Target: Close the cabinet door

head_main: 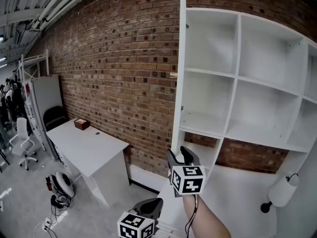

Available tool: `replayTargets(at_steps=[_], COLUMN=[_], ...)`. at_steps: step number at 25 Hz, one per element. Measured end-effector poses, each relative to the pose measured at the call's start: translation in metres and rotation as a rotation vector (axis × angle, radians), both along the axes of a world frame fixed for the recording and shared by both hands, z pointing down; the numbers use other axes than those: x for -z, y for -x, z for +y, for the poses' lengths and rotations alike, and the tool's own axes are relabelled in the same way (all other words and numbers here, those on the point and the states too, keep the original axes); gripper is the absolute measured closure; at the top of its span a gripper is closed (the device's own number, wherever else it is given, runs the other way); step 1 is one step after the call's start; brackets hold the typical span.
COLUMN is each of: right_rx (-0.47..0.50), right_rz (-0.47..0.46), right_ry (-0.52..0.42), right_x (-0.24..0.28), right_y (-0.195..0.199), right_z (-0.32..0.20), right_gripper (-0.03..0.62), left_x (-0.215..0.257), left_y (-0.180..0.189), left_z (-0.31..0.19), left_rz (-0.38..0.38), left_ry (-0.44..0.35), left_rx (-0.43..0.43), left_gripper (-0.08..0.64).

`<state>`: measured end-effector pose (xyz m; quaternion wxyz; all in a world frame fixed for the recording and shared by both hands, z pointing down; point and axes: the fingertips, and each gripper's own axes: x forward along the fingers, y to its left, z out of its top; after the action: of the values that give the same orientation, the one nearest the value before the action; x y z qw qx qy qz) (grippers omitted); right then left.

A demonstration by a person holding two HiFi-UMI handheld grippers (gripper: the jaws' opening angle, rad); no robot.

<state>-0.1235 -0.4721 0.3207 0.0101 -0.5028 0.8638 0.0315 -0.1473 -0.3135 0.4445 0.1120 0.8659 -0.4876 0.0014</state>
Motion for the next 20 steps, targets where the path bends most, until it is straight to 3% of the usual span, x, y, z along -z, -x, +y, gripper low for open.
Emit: replayTargets(at_steps=[7, 10, 14, 20], right_rx=[-0.086, -0.162, -0.18, -0.203], right_rz=[0.001, -0.012, -0.032, -0.02], right_ry=[0.0, -0.009, 0.022, 0.029], right_x=[0.004, 0.006, 0.008, 0.011], right_y=[-0.066, -0.107, -0.151, -0.185], right_z=[-0.006, -0.017, -0.038, -0.064], right_gripper=[0.403, 0.485, 0.488, 0.462], left_x=[0.005, 0.006, 0.012, 0.016], left_y=[-0.043, -0.061, -0.081, -0.1], left_z=[-0.006, -0.011, -0.019, -0.042], left_rz=[-0.008, -0.011, -0.007, 0.007], left_ry=[-0.006, -0.006, -0.008, -0.012], left_rx=[-0.061, -0.083, -0.1, -0.104], left_gripper=[0.552, 0.552, 0.554, 0.554])
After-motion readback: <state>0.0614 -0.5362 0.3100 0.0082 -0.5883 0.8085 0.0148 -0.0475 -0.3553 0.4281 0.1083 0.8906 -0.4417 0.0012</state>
